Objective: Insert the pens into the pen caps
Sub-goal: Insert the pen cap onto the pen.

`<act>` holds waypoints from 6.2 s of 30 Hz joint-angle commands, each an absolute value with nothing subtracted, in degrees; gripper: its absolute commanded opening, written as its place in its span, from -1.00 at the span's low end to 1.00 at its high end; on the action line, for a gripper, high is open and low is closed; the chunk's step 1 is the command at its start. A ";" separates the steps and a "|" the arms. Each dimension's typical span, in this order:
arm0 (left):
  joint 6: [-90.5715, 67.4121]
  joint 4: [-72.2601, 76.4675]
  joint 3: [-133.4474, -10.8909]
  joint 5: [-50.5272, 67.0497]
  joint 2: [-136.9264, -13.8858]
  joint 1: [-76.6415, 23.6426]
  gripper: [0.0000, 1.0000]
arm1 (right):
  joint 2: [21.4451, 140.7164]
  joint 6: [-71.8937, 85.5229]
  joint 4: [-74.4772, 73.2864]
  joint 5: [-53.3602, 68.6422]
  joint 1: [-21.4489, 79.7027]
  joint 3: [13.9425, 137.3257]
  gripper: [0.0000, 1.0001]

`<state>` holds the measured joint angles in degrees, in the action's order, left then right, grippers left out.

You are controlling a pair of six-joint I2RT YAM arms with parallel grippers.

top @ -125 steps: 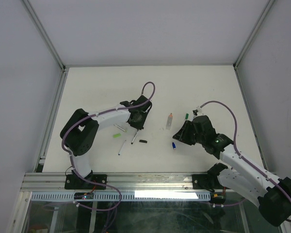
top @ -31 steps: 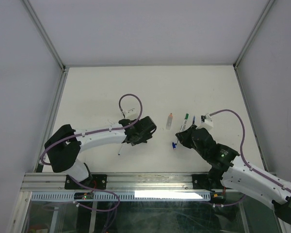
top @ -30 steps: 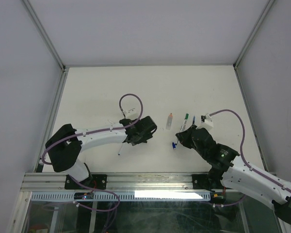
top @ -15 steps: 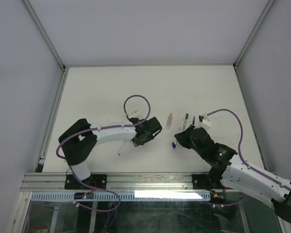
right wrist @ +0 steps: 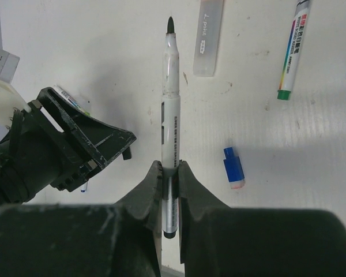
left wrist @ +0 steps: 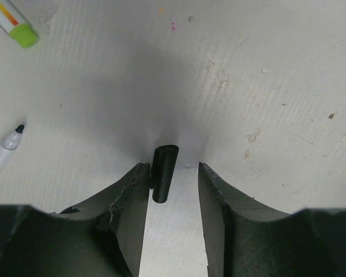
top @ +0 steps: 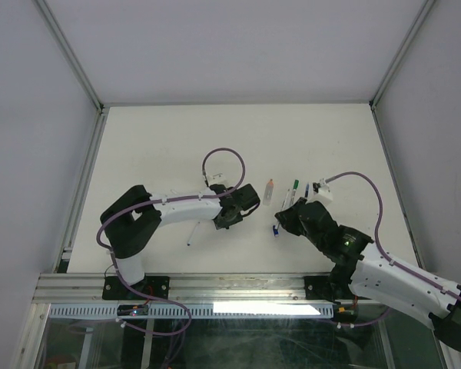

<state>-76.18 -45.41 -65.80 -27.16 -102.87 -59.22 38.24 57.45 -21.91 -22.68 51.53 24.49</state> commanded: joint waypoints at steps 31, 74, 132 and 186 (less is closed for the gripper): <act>-57.89 -38.33 -61.73 -26.43 -98.10 -57.18 -0.67 | 39.46 54.44 -18.47 -18.07 51.68 24.34 -1.00; -51.60 -20.40 -52.70 -13.37 -90.32 -52.03 -1.00 | 80.93 57.08 22.77 0.50 66.54 24.60 -1.00; -56.33 -23.43 -51.91 -15.69 -88.53 -50.64 -1.00 | 83.91 60.37 20.13 -2.41 67.08 25.01 -1.00; -60.38 -19.98 -43.24 -7.00 -78.84 -51.06 -1.00 | 86.64 55.74 17.36 -9.58 67.00 29.94 -1.00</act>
